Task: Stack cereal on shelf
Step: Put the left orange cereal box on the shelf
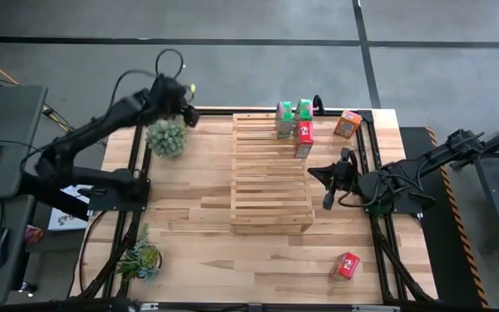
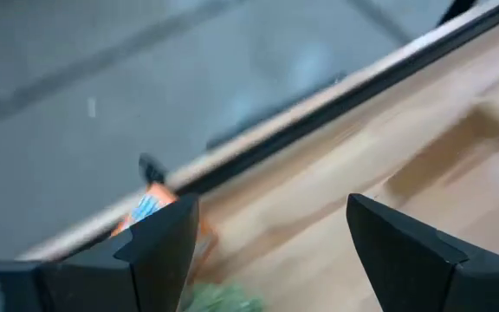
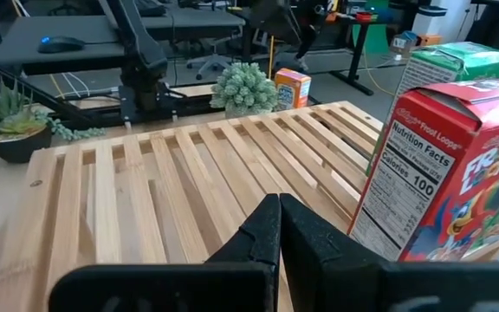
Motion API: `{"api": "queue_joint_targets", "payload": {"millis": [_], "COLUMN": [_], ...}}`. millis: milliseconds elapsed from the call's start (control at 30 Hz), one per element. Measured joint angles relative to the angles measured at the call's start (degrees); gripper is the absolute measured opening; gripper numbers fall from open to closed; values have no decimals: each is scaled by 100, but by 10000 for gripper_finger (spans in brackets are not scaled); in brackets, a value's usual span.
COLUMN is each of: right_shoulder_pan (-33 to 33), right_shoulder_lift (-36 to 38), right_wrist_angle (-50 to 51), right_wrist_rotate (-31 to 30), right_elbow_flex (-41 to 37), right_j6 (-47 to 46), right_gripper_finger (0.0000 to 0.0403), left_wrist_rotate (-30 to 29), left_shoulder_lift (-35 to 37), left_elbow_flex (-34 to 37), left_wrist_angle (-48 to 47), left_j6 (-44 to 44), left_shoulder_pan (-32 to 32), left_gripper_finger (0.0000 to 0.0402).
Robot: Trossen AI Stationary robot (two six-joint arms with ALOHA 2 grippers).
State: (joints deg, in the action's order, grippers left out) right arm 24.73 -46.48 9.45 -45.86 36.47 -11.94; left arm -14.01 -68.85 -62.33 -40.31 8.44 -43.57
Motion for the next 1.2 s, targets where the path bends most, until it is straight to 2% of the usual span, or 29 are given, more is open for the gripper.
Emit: {"api": "queue_joint_targets", "payload": {"millis": [100,167,267,433,700,1200], "right_shoulder_pan": [0,0,0,0,0,0], "right_shoulder_lift": [-2,-2,-4,-4,-4,-6], "right_wrist_angle": [71,124,181,210,208,208], "right_wrist_rotate": [10,23,25,24,19,-58], "right_elbow_flex": [0,0,0,0,0,0], "right_j6": [-6,-83,-107,-107,-107,-155], "right_gripper_finger": [0,0,0,0,0,0], "left_wrist_rotate": [421,501,487,117,-4,-77], "left_shoulder_lift": [-642,-996,-1386,-1762,-2010,-2826], "left_elbow_flex": [-410,-683,-1040,-1475,-1517,-1517], "left_wrist_angle": [-488,-712,-1140,-1722,-1885,-1831], "left_j6": [-28,-132,-434,-960,-1495,-1709], "left_shoulder_pan": [-594,-804,-952,-969,-1050,-1430], "left_gripper_finger": [284,284,284,285,285,285]}}
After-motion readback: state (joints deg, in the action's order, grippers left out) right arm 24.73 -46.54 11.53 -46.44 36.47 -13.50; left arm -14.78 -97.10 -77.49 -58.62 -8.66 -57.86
